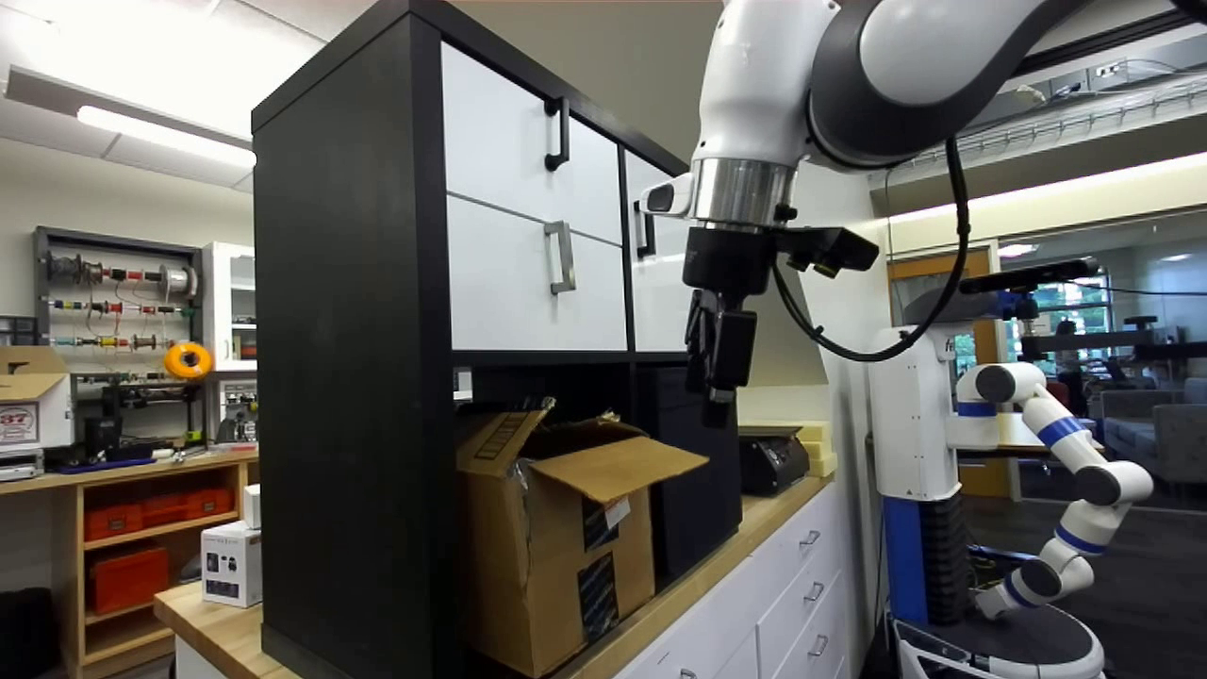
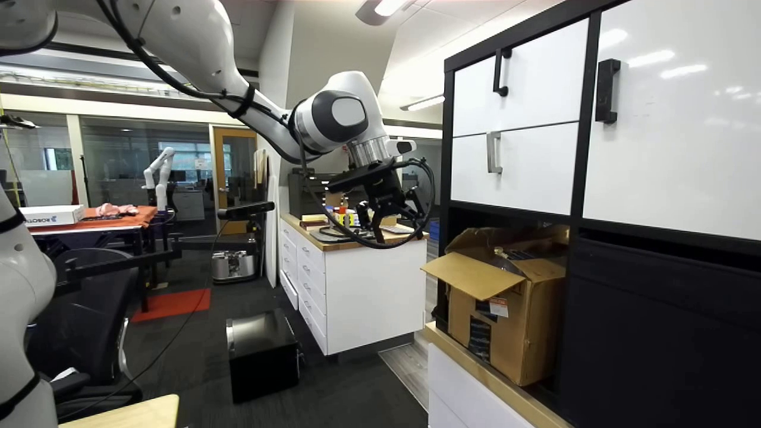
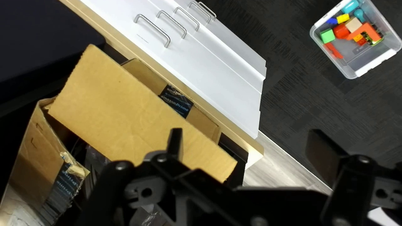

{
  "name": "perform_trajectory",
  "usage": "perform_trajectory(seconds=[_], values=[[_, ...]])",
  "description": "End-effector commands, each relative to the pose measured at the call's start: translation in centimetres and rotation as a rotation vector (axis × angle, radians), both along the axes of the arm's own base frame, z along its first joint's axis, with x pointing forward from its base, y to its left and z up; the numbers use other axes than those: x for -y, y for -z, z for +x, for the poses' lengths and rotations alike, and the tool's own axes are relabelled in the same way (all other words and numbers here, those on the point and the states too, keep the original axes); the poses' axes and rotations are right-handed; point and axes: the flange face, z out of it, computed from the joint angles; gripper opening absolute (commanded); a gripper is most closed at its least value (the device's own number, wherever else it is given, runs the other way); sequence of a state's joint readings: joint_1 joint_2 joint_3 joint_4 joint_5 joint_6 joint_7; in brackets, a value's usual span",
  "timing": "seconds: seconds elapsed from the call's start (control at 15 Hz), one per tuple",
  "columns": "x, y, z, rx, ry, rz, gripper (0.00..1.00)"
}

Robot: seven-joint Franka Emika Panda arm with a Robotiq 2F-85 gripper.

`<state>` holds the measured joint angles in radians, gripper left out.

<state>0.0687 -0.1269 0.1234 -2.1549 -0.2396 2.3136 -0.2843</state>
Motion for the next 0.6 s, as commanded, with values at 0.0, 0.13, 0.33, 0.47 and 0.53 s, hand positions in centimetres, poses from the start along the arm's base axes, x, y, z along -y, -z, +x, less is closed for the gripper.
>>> perform_trajectory(seconds=[0.0,0.13,0.33,0.47,0.53], values=[[0.1,1.7,1.6,0.02,-0.052,-0.037,1.0],[0.1,2.9,2.3,0.017,-0.078,-0.056,1.0],[0.1,4.5,3.5,0.032,-0.141,-0.094,1.0],[0.2,5.0,4.2,0.048,-0.179,-0.128,1.0],[0.3,5.0,4.6,0.061,-0.196,-0.144,1.0]])
